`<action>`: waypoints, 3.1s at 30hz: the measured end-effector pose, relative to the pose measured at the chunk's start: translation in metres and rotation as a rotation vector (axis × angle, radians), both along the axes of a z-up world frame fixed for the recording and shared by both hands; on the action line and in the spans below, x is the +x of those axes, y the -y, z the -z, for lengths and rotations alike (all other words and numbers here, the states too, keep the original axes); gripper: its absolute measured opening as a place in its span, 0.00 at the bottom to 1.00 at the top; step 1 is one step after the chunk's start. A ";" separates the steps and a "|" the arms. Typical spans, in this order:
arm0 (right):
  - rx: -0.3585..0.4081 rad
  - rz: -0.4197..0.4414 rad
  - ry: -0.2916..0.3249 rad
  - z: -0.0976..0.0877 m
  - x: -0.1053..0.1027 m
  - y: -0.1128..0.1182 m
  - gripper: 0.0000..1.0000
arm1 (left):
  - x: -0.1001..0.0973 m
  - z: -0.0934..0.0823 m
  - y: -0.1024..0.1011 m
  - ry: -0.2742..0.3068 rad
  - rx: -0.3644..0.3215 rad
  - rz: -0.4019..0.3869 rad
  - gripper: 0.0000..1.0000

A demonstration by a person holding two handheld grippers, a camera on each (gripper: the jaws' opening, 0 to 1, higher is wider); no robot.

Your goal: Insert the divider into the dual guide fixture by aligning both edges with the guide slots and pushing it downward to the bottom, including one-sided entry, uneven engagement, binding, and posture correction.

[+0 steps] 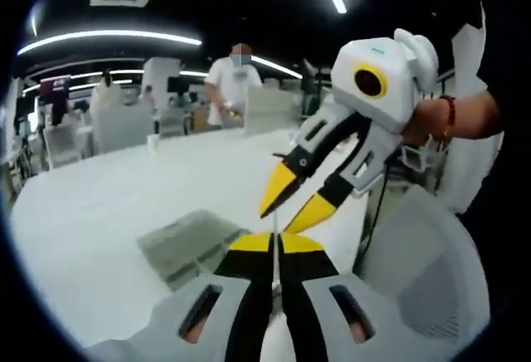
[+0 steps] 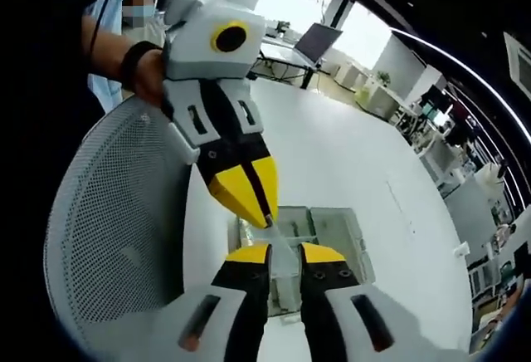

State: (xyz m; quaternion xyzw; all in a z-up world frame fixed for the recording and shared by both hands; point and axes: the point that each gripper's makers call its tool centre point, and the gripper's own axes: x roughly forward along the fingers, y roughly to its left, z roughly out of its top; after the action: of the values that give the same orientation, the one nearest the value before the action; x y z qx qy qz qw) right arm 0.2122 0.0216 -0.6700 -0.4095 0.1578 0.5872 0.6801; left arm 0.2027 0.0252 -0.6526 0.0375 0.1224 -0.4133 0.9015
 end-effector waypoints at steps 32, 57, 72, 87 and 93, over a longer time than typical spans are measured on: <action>-0.096 -0.063 -0.108 0.000 -0.003 -0.005 0.00 | 0.008 0.008 -0.019 -0.052 -0.020 -0.074 0.10; -0.072 0.012 -0.253 0.009 0.024 -0.005 0.00 | 0.009 0.009 -0.038 -0.072 -0.039 -0.133 0.32; -0.082 0.024 -0.307 0.025 0.033 -0.002 0.00 | 0.009 0.014 -0.046 -0.098 -0.050 -0.179 0.47; -0.106 0.000 -0.308 0.041 0.037 0.001 0.00 | 0.012 0.016 -0.047 -0.106 -0.050 -0.191 0.61; -0.117 -0.004 -0.309 0.047 0.038 0.002 0.00 | 0.010 0.019 -0.045 -0.119 -0.051 -0.188 0.65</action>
State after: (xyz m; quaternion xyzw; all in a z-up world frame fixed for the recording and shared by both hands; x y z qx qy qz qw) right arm 0.2497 0.0192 -0.7167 -0.3535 0.2936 0.6345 0.6215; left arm 0.2129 0.0705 -0.6714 -0.0214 0.1681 -0.3314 0.9282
